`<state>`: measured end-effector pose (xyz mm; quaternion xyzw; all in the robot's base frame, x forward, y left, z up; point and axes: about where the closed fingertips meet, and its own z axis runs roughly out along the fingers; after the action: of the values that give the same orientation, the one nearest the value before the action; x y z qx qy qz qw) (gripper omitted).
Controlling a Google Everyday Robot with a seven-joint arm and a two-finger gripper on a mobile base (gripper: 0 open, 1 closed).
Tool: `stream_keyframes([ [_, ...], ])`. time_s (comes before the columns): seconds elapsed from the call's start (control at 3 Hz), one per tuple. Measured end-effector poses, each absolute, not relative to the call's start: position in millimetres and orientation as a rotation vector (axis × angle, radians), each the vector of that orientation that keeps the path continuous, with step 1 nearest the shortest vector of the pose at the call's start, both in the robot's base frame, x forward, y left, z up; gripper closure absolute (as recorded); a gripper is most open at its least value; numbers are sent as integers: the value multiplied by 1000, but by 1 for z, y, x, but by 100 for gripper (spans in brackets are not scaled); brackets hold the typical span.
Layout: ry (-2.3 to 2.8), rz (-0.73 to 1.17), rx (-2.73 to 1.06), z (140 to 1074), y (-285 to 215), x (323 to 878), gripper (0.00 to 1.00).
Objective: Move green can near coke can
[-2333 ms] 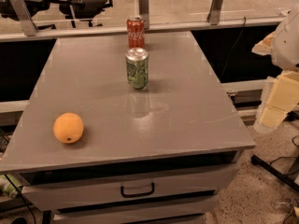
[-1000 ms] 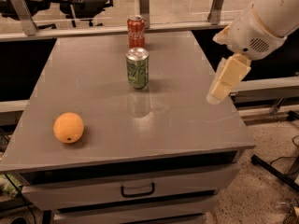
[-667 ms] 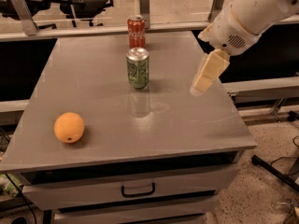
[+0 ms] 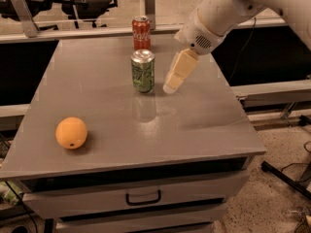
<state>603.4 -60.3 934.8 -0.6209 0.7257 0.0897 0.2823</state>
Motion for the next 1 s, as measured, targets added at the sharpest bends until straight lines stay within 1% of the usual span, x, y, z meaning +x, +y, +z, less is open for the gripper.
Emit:
stream_keyframes([
  [0.33, 1934, 264, -1655, 927, -34, 620, 0],
  [1.0, 1943, 331, -1636, 917, -6, 647, 0],
])
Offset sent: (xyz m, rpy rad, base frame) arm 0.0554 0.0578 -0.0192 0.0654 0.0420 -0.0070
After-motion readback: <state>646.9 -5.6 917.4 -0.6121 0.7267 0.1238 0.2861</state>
